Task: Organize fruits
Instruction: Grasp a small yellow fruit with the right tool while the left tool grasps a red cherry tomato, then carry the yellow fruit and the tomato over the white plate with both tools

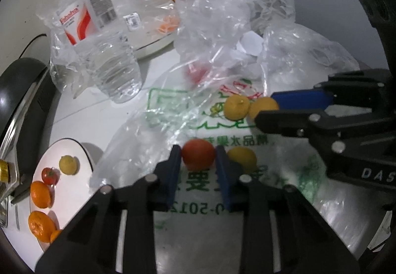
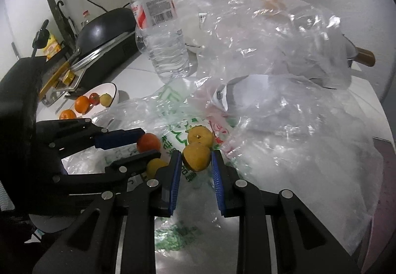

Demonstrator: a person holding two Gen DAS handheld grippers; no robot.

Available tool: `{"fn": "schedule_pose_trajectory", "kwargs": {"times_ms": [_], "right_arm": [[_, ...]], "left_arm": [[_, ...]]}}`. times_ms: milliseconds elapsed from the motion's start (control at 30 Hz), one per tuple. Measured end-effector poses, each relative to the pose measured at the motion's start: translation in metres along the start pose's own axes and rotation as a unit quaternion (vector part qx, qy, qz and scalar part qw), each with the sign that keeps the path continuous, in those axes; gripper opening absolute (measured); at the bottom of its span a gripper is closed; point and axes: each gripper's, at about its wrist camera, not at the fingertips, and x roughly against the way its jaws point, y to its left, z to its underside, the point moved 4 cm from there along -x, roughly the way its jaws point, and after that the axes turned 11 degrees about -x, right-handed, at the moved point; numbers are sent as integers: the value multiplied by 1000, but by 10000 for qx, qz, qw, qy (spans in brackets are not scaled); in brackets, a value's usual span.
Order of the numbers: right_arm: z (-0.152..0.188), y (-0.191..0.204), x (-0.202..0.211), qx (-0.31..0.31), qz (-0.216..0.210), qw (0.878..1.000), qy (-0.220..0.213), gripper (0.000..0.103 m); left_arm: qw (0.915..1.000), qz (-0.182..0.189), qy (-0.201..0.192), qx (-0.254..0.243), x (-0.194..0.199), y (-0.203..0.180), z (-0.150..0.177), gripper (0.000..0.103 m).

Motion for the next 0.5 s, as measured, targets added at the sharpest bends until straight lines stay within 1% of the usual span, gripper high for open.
{"fn": "schedule_pose_trajectory", "kwargs": {"times_ms": [167, 500], "right_arm": [[3, 3, 8, 8, 55, 10000, -69, 27], [8, 24, 25, 67, 125, 9996, -263, 27]], "left_arm": [[9999, 19, -104, 13, 13, -2, 3, 29], [9990, -29, -443, 48, 57, 4, 12, 29]]}}
